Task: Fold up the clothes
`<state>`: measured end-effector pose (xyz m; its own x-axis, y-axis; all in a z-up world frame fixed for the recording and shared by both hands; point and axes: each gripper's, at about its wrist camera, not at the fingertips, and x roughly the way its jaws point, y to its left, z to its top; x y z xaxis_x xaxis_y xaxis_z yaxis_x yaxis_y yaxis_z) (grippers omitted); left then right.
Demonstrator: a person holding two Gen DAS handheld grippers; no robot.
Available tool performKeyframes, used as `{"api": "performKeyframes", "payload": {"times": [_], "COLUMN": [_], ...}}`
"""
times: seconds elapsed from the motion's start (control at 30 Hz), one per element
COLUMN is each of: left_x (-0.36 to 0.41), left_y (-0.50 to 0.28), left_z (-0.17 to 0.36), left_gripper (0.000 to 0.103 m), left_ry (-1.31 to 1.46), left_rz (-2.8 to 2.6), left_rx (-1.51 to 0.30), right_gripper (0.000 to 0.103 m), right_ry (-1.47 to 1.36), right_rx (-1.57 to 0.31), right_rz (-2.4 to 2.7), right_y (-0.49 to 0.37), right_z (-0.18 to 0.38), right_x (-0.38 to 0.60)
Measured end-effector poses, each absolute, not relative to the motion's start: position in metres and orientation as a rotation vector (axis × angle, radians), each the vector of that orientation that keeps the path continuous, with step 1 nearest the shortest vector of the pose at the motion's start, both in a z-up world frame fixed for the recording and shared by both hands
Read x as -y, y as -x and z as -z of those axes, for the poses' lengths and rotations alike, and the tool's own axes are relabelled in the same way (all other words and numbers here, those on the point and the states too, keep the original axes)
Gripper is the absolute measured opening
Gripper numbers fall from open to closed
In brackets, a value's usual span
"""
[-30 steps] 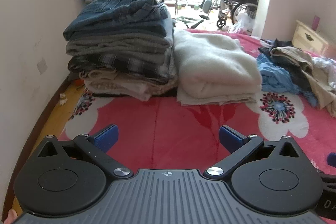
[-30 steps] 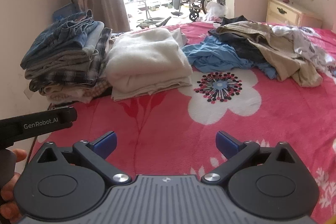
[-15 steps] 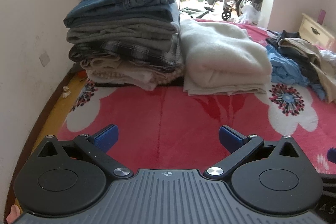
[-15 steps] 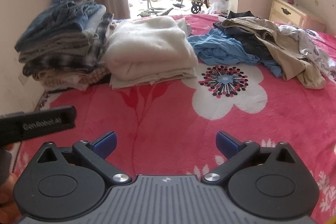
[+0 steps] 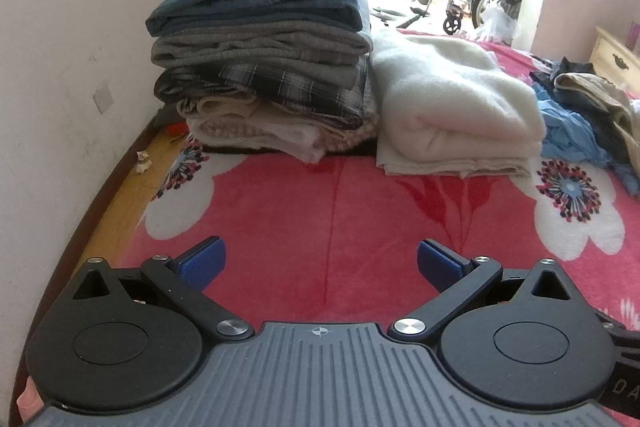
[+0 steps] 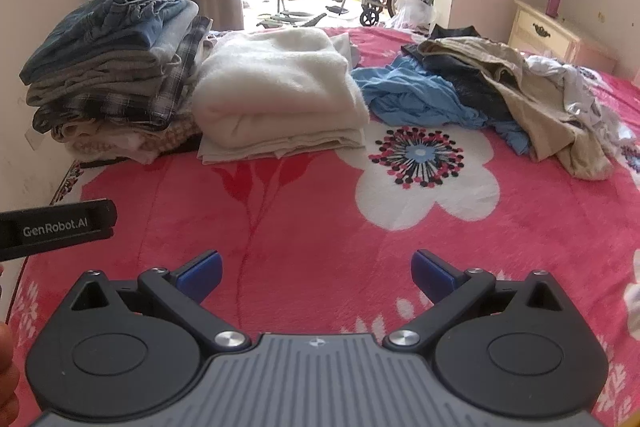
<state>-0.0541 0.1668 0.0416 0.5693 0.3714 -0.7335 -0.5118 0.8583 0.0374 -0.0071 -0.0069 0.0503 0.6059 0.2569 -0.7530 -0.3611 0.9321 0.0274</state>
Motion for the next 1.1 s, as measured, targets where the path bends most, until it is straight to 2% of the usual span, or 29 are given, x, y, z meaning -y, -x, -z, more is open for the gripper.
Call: {"api": "performKeyframes", "payload": {"times": [1.1], "left_x": [-0.1567], "left_y": [0.0483], "left_z": [-0.0406], "left_gripper": [0.103], "left_ry": [0.145], "left_rz": [-0.523], "left_rx": [-0.819], "right_gripper": [0.103], "right_ry": [0.135], "right_rx": [-0.847], "right_rz": [-0.369], "right_y": [0.0002], "right_z": [-0.0481], "right_x": [0.0122]}}
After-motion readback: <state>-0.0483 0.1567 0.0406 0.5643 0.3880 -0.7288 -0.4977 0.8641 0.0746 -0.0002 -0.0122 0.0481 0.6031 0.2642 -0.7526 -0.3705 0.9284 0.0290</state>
